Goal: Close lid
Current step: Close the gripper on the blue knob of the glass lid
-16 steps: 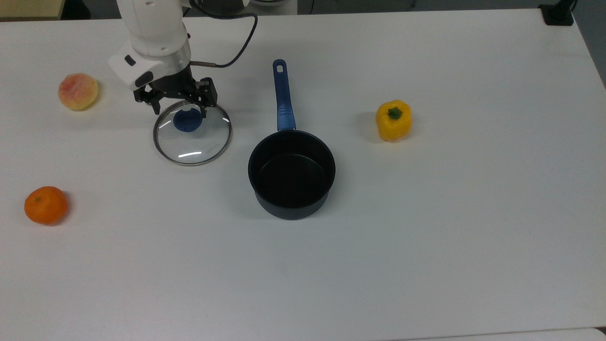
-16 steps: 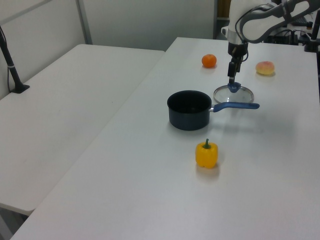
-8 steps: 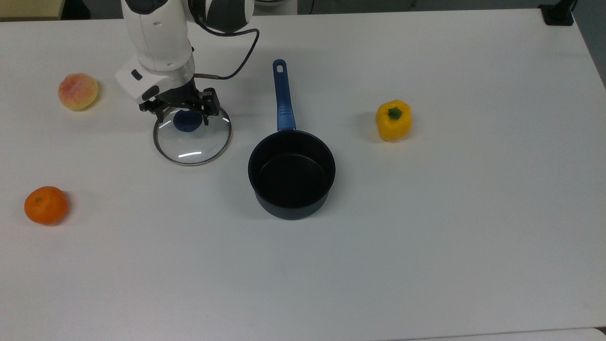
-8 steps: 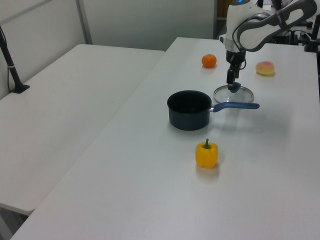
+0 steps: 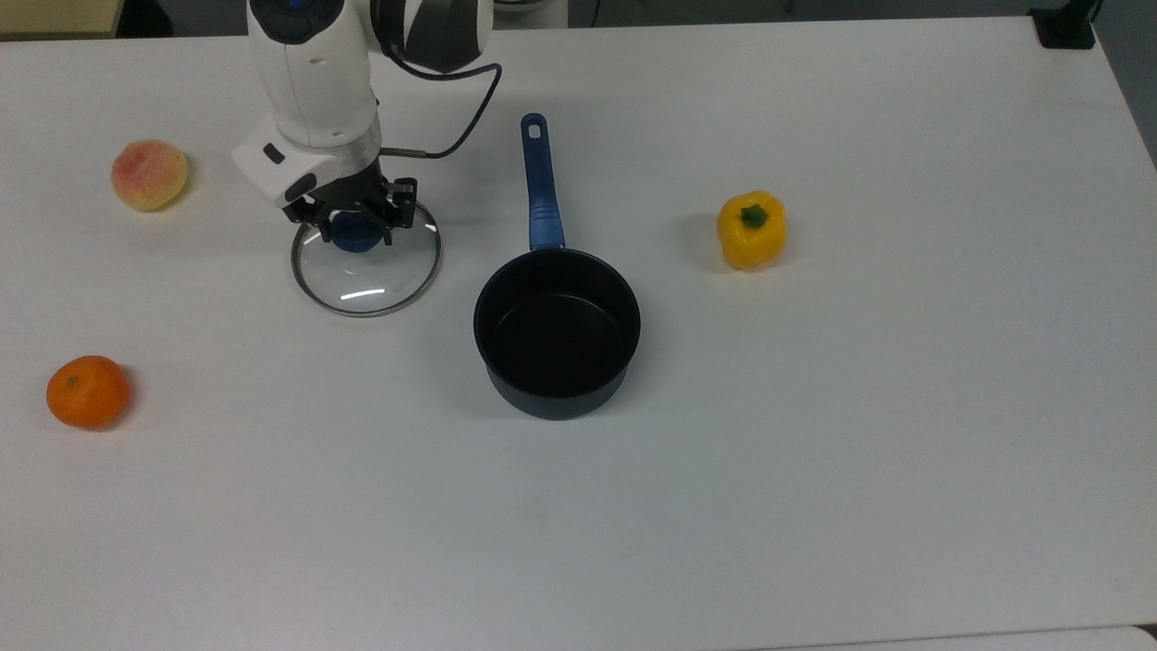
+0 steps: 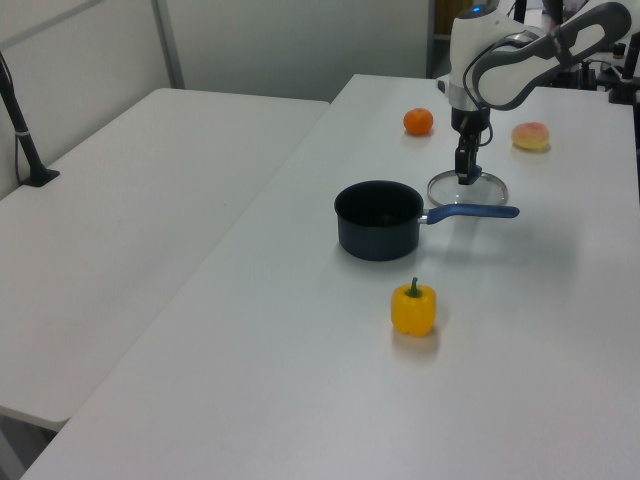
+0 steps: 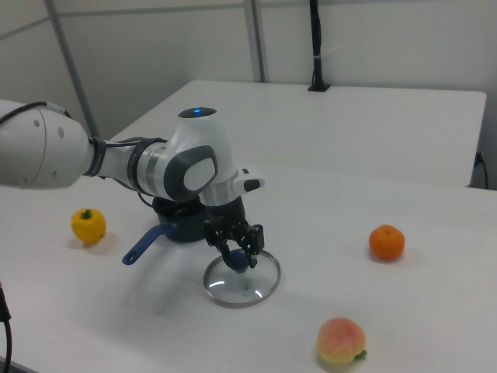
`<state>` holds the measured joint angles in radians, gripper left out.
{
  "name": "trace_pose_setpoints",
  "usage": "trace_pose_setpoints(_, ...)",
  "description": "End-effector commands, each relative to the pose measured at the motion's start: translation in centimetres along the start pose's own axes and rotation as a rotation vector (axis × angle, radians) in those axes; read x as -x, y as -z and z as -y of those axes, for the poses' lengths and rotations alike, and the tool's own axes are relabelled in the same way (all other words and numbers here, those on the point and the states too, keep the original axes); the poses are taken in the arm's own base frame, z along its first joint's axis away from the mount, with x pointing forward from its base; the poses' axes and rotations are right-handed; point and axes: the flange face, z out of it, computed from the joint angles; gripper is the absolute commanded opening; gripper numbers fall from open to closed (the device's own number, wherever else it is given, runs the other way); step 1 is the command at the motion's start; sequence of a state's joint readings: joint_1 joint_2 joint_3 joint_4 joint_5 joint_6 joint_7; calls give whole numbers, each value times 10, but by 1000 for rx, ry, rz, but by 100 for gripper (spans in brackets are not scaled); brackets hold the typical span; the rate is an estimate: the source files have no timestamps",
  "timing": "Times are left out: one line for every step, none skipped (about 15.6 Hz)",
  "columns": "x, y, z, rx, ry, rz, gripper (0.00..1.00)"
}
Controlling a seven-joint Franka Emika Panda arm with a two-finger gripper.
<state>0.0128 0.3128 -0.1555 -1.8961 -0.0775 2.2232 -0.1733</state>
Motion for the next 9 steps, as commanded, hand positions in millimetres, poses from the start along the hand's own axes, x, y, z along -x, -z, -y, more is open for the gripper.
trace_pose_setpoints(3,-2,6,11,-6,-14,22)
trace_pose_setpoints(3,-3,7,10,-4,-10,19)
trace_pose_setpoints(3,-1,7,9,-5,-8,18)
trace_pose_setpoints(4,3,8,9,-2,-12,16)
trace_pose_setpoints(4,6,6,9,-6,-10,16)
trace_pose_setpoints(5,14,4,7,-10,-14,16)
trace_pose_setpoints(7,23,1,6,-9,-17,17)
trace_pose_setpoints(9,33,-2,6,-11,-20,17)
trace_pose_setpoints(11,44,-3,5,-12,-24,17)
